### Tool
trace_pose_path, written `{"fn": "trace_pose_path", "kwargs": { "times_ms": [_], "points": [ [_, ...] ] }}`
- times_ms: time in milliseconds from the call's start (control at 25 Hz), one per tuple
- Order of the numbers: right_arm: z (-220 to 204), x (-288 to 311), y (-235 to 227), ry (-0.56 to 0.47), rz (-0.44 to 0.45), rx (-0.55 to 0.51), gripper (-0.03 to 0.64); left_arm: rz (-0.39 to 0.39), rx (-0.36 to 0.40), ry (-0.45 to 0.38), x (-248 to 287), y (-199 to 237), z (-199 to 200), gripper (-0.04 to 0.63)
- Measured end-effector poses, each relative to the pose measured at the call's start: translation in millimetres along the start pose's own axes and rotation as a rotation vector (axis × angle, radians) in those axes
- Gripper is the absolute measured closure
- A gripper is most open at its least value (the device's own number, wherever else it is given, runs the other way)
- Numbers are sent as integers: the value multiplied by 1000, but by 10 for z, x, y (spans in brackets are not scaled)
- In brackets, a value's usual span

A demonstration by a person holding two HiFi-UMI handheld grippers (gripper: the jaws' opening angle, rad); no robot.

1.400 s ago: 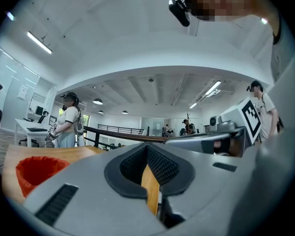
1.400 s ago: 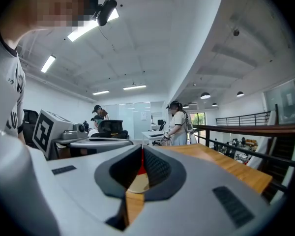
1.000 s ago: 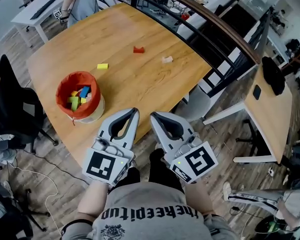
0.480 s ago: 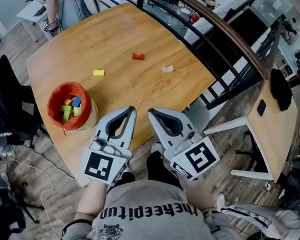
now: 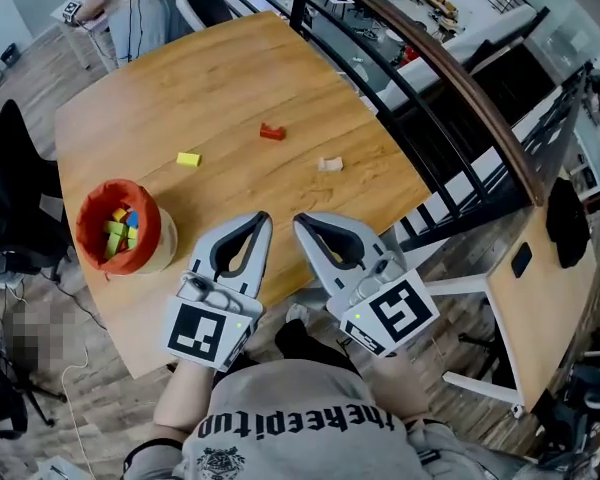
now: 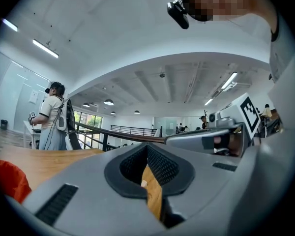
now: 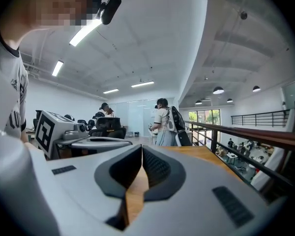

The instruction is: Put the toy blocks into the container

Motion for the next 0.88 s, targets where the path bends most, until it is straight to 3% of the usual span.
{"fn": "trace_pose_path", "kwargs": {
  "times_ms": [520,880],
  "points": [
    [-40,76,-645,12,140,-39,603,128,-42,11,454,-118,30,581],
    [-203,86,-985,24,184,-32,598,187,-59,25,680,-257,-22,581]
  ]
}}
Point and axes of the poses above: the fingertips, and each gripper's own axes: x forward along the fingers, y to its left, z out of its top, the point moved 8 cm from there along -x, backward along the fingers, and after that the axes turned 13 degrees about y, right-handed, at the moved point
